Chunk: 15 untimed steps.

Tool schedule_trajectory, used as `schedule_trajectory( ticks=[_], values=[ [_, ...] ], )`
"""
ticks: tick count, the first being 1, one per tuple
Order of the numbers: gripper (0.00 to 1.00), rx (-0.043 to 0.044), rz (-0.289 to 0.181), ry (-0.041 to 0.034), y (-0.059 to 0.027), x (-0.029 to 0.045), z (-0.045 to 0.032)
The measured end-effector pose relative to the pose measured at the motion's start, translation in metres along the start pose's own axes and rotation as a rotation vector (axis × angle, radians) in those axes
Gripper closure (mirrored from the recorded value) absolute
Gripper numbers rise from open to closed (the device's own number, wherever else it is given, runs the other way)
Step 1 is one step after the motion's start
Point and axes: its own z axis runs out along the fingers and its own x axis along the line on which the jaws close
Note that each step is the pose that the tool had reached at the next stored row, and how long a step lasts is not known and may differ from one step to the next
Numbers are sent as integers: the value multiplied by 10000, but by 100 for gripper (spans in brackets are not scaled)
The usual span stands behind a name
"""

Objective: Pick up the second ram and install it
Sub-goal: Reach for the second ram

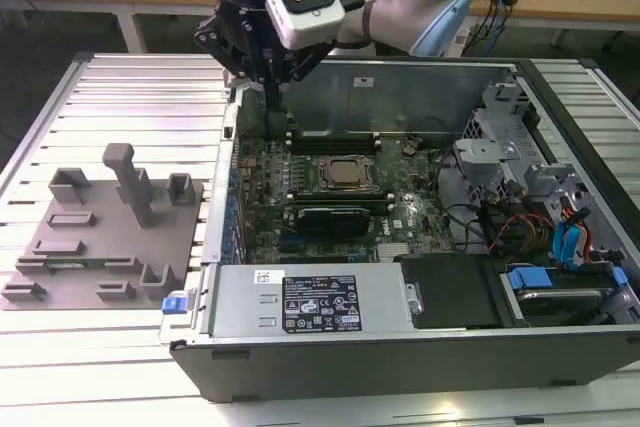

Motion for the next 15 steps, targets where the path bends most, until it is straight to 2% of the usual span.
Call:
schedule_trajectory(
  ticks=[3,5,7,8,10,13,15],
  values=[
    [92,1,-2,-6,-22,292,0],
    [92,0,0,-8,-32,418,11],
    [92,1,-1,-7,-48,609,32],
    [92,0,-1,-8,-52,669,40],
    [92,0,0,-7,-57,729,46],
    [92,0,0,-9,-71,914,51],
    [92,0,-1,-10,-78,993,55]
  ],
)
